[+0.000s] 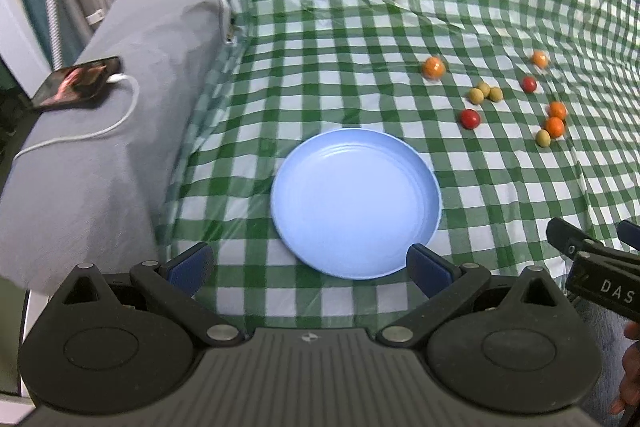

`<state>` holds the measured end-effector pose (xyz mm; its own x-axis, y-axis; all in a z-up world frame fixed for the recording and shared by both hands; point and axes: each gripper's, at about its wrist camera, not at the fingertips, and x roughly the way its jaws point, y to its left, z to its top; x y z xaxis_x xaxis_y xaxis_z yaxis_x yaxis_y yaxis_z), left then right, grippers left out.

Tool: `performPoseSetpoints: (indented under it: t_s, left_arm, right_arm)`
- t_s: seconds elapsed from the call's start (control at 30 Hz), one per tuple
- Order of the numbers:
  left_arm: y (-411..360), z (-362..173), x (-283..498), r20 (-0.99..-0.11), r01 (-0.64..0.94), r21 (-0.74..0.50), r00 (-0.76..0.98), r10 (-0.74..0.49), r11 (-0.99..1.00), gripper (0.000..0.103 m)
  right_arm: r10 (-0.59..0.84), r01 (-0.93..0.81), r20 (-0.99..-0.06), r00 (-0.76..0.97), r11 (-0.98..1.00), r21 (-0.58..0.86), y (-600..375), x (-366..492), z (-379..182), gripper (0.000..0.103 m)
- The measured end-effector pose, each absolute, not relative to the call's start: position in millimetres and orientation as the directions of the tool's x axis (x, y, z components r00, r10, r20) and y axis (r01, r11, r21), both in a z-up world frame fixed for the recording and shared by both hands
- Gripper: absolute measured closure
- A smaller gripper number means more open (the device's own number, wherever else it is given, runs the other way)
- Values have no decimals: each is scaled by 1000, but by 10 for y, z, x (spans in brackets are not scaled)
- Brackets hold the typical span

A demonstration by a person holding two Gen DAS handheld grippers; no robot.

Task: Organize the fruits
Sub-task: 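Grasp a red tomato with the left tool while the right tool grasps a yellow fruit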

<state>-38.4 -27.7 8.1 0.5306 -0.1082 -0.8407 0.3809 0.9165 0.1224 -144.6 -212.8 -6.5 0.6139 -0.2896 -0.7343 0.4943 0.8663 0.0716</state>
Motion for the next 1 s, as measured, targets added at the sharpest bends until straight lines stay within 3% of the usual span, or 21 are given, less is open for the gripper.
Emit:
performPoseSetpoints:
  t_s: [0.27,0.47,0.73,0.83,1.0]
  left_arm:
    - [-805,-160,-137,-869,443,138,483,-106,886,0]
    - [-1340,-365,265,-885,486,97,442,-148,869,0]
    - [-2286,-827,883,-884,561,85,423,-197,823,0]
    - [-2575,-1073,1040,-891,594,98,410,-195,798,0]
    - [-2907,-1449,1297,-901,616,95,388,-196,782,1]
  right_arm:
    - [-293,557,-761,579,824,107,-2671,-1368,-299,1]
    - [-336,560,-719,609,824,89,-3153,-1204,-491,1]
    - [-358,560,-719,596,827,53,-3909,-682,-1050,1]
    - [-332,555,-741,584,829,66,-4099,-484,-1282,8]
    - [-351,575,-750,560,817,47,-4263,-262,-1568,10]
